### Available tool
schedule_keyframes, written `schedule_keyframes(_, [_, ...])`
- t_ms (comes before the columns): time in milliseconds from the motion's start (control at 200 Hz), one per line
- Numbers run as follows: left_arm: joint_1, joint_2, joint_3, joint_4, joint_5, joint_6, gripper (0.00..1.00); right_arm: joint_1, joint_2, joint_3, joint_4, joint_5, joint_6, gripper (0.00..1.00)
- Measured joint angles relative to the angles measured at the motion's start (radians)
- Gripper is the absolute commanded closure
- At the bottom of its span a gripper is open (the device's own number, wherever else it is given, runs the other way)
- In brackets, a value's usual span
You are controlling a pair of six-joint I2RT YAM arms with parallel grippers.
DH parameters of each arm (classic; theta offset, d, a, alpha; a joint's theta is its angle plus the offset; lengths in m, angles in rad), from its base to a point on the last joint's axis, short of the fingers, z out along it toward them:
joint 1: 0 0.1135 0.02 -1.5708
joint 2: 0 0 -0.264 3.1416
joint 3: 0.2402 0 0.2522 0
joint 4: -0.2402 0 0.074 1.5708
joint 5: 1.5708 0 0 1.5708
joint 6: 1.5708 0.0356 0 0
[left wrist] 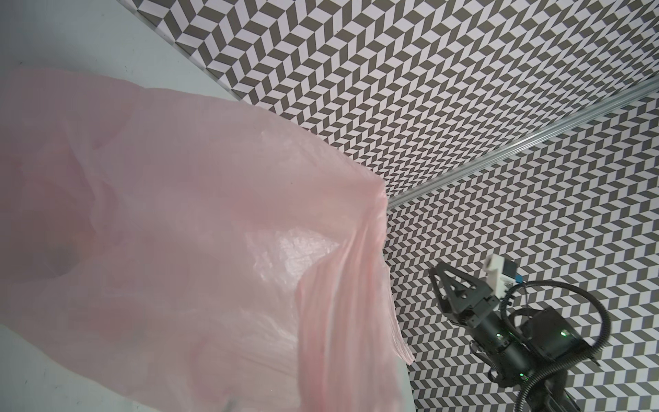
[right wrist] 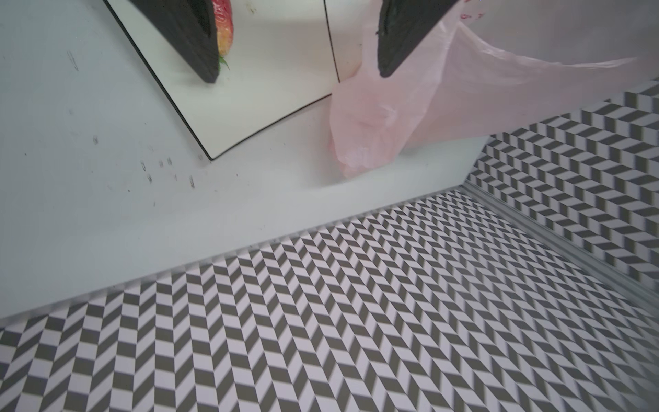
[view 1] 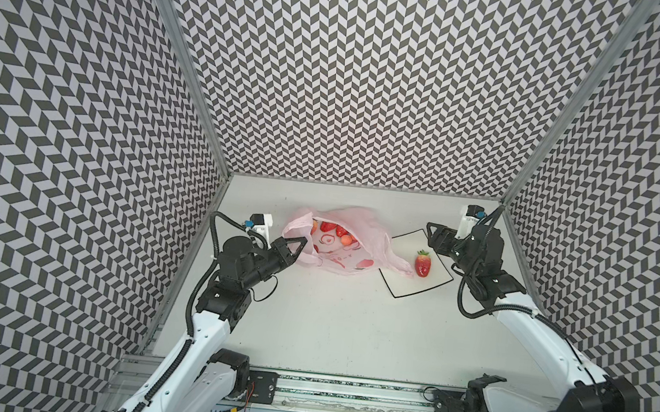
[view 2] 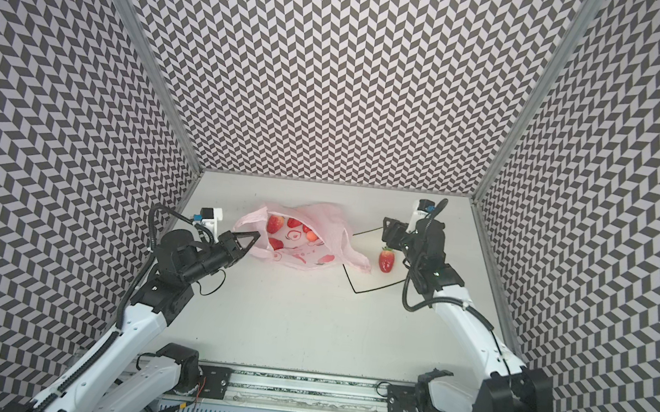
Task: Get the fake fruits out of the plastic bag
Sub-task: 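Move the open right gripper back into the bag mouth above the fruit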
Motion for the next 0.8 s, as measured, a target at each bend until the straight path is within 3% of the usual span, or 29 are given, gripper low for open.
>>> schedule_keyframes(346, [0.000,0.000,0.000,-0.001,-0.003,0.019,1.00,0.280,-0.029,0.070,0.143,-0.004,-0.190,0.40])
schedule_keyframes(801, [0.000,-0.002,0.000,-0.020,-0.011,0.030,1.00,0.460,0.283,0.298,0.054,-0.136,-0.448,0.44])
